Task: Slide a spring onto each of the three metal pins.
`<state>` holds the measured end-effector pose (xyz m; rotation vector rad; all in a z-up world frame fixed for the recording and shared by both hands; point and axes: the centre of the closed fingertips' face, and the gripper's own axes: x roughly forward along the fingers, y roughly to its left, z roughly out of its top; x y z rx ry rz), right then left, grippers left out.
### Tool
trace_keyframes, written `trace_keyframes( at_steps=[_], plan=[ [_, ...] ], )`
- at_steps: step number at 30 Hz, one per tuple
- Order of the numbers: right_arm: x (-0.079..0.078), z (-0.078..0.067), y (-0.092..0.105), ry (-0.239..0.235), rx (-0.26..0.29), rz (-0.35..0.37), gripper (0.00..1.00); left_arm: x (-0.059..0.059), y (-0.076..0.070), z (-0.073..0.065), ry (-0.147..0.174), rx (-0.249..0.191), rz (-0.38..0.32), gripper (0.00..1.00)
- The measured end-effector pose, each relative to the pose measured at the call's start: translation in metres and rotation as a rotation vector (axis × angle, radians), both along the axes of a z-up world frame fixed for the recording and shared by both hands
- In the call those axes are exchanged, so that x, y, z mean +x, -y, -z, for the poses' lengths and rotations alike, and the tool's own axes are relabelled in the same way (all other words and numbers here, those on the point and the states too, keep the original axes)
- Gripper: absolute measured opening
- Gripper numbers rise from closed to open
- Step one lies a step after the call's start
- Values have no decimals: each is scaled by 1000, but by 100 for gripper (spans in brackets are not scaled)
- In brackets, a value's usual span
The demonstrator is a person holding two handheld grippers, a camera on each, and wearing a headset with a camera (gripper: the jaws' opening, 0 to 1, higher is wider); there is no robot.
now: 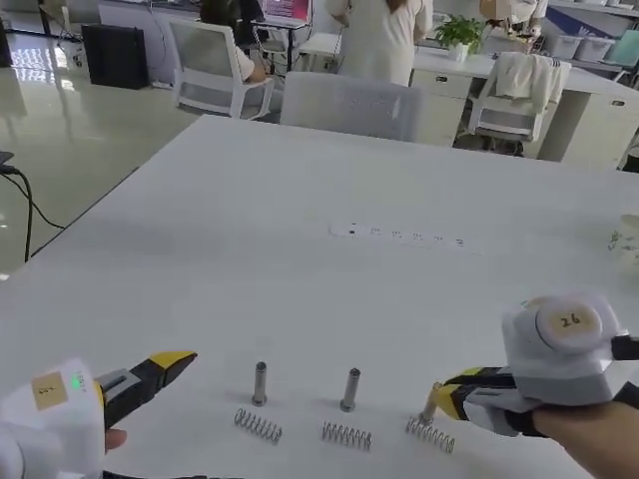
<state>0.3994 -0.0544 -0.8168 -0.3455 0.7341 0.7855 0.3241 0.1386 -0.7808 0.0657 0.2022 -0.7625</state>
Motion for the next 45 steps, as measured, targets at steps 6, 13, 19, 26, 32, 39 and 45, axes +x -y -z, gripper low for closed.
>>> trace_keyframes(
  at_steps=[6,13,19,26,32,39,45],
  plan=[
    [-15,18,5,-43,-45,-50,12,0,1,0,-1,2,1,94],
    [-22,35,8,-63,-129,-112,11,0,1,1,-3,3,2,94],
    [-22,41,7,-82,-143,-132,11,-1,0,1,-5,4,0,94],
    [-24,48,8,-114,-162,-160,10,0,0,1,-6,3,-2,94],
    [-26,48,8,-134,-167,-156,9,-1,0,1,-6,2,-2,93],
    [-30,48,7,-156,-154,-142,9,-1,0,0,-3,2,-2,92],
    [-37,41,6,-161,-142,-145,8,-1,0,-1,-1,1,2,91]
  ],
)
